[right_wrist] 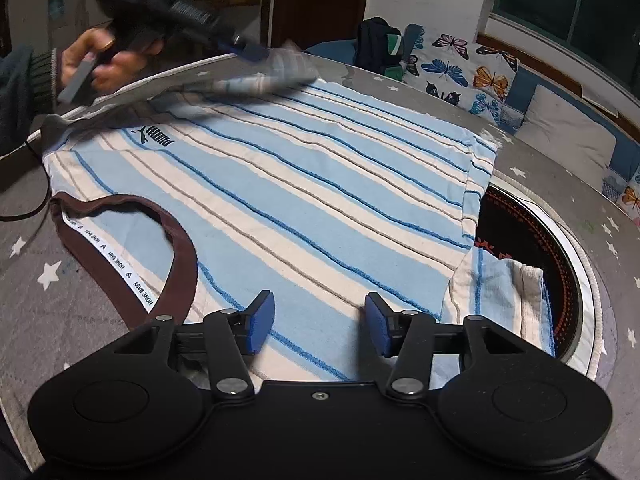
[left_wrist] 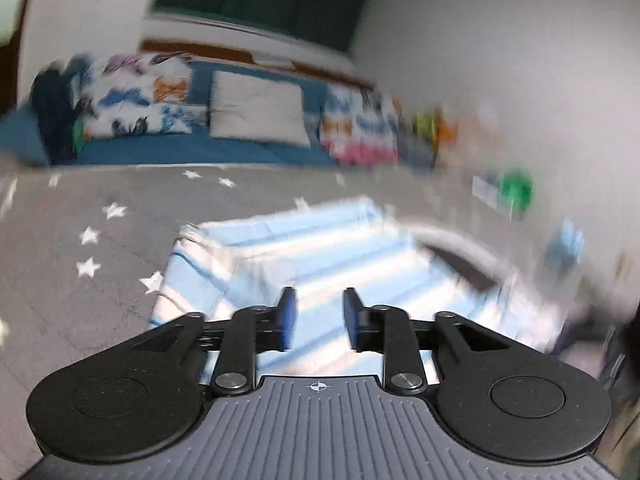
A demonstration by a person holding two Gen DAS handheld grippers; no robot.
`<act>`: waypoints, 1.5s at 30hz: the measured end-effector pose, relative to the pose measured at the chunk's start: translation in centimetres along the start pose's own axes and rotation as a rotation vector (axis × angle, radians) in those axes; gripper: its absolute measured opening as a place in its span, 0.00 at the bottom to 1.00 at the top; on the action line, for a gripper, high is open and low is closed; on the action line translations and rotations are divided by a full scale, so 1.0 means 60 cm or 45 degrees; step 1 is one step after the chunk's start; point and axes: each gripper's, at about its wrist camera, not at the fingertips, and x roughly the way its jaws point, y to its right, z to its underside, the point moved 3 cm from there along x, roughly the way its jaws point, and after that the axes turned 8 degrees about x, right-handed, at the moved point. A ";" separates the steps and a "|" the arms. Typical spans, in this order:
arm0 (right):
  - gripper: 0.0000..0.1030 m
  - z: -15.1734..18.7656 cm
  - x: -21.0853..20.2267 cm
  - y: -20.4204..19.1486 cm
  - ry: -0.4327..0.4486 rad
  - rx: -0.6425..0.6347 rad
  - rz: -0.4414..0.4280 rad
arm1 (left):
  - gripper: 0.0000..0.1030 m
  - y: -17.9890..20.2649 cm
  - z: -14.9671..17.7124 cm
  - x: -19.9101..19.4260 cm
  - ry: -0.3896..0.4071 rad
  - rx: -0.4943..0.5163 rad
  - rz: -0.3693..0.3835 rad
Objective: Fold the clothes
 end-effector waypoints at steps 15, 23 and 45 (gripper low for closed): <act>0.53 -0.001 0.002 0.004 0.008 0.028 -0.013 | 0.11 0.003 0.010 0.106 -0.218 0.163 -0.260; 0.53 0.000 0.002 0.004 0.015 0.036 -0.015 | 0.03 -0.130 -0.018 0.063 -0.069 -0.070 -0.636; 0.55 0.009 -0.006 0.016 0.019 0.146 0.016 | 0.55 -0.149 0.007 -0.078 -0.155 -0.281 -0.751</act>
